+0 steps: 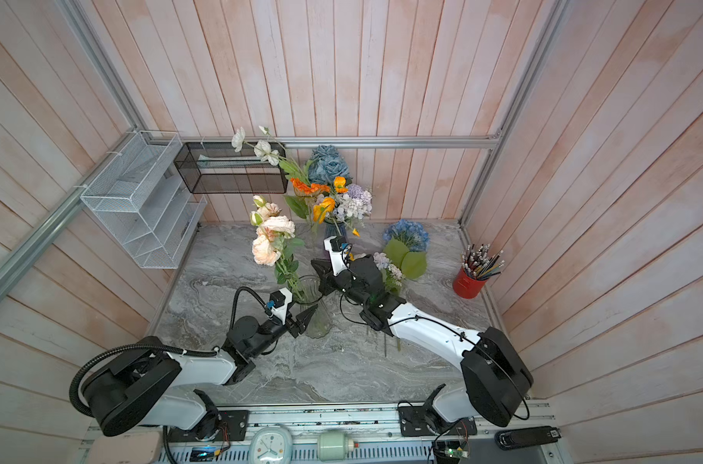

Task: Arrange flowers in a vase
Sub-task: Place the flower in the vase.

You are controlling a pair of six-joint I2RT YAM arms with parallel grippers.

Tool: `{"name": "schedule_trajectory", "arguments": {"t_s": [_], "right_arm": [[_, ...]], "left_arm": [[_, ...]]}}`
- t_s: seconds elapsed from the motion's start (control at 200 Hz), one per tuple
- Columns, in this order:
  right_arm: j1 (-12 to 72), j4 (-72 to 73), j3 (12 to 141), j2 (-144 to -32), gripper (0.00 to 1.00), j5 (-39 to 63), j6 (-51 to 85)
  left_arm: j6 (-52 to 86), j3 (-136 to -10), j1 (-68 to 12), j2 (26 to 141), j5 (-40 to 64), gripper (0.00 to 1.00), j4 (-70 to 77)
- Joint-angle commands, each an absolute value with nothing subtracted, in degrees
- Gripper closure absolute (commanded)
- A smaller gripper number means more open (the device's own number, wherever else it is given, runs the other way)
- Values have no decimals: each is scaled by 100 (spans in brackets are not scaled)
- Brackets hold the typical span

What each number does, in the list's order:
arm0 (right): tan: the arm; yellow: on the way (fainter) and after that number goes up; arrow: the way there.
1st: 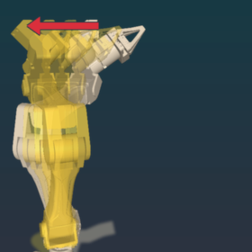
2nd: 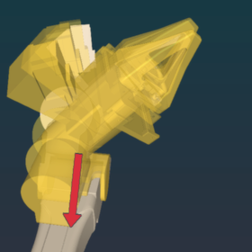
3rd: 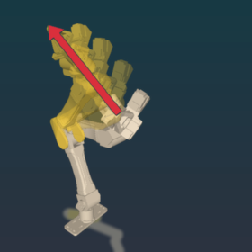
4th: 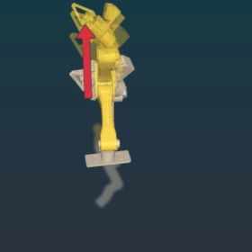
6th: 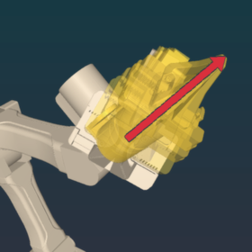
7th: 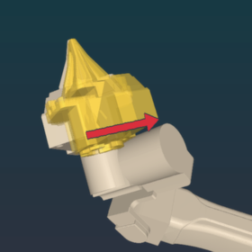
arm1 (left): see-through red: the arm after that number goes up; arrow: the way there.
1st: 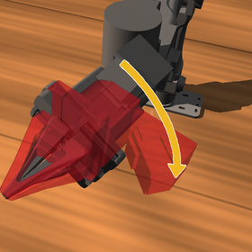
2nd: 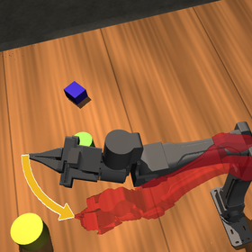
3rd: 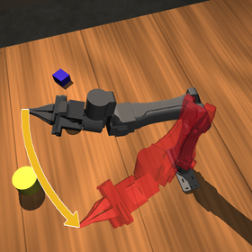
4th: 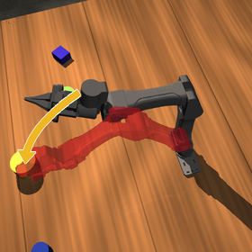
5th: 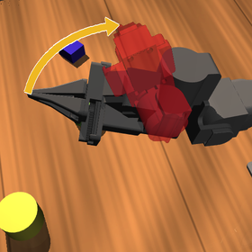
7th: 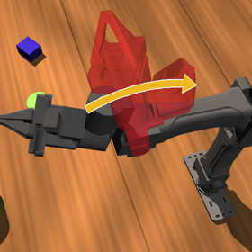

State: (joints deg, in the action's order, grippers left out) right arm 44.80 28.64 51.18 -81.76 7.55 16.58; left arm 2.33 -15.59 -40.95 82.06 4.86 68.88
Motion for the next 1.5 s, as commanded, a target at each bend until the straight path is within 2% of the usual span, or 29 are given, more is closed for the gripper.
{"name": "schedule_trajectory", "arguments": {"t_s": [0.0, 0.235, 0.77, 0.94, 1.2, 1.325, 1.495], "right_arm": [[4572, 2946, 4987, -8226, 99, 765, 1736], [4645, 2909, 4763, -8194, 99, 888, 1847], [4763, 2332, 4509, -7766, 73, 939, 1862], [4757, 1966, 4526, -7376, 64, 912, 1856], [4694, 1099, 4796, -6585, 59, 659, 1876], [4442, 895, 4866, -6288, 58, 490, 1786], [3608, 618, 5069, -5980, 57, 491, 1844]], "left_arm": [[218, -1644, -4121, 8147, 466, 36, 6947], [-84, -1739, -4246, 8109, 283, 38, 6669], [-223, -1609, -4342, 8253, -78, 49, 6689], [-237, -1564, -4341, 8234, -138, 50, 6683], [-237, -1487, -4351, 8227, -193, 50, 6693], [-281, -1503, -4375, 8229, -223, 50, 6646], [-326, -1486, -4464, 8201, -332, 50, 6573]]}}
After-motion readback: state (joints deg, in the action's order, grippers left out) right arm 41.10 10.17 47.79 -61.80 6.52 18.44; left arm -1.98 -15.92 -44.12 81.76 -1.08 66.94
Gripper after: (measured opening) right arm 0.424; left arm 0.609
